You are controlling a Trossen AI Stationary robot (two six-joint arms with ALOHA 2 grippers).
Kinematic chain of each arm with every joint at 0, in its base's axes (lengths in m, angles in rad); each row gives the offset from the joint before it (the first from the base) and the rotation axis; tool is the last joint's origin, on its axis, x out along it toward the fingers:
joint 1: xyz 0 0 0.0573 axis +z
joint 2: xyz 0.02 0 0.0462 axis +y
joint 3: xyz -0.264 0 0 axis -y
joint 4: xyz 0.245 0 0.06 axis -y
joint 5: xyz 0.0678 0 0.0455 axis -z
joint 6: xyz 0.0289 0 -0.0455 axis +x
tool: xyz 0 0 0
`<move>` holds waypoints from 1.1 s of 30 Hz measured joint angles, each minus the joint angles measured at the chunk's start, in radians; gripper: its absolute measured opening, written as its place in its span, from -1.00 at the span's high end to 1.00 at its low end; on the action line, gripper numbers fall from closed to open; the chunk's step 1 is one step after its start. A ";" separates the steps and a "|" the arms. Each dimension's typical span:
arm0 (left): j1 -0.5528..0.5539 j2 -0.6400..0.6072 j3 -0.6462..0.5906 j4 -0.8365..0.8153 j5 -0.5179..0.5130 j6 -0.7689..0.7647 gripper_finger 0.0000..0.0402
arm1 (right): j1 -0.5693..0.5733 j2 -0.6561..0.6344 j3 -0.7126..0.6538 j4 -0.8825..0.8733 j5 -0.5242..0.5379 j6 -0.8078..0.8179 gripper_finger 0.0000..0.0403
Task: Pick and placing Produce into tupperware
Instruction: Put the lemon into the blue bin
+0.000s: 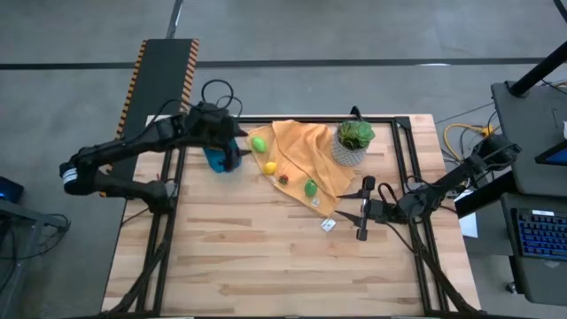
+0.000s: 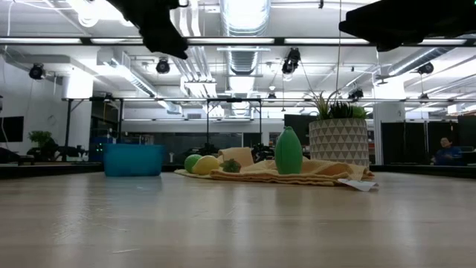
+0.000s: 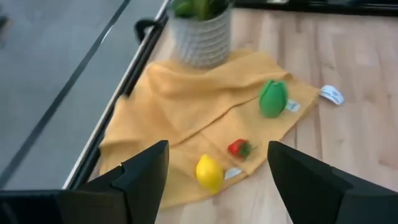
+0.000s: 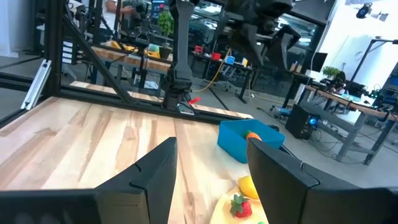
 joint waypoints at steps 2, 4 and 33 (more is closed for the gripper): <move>-0.023 0.001 -0.017 0.033 0.001 0.027 -0.29 | 0.000 0.000 0.000 0.000 0.000 0.000 0.07; -0.032 0.013 -0.032 0.064 0.000 0.037 -0.29 | 0.000 0.000 0.000 -0.001 0.000 0.000 0.07; -0.032 0.455 -0.031 0.100 -0.108 -0.120 -0.29 | 0.000 0.000 0.000 -0.002 0.000 0.000 0.07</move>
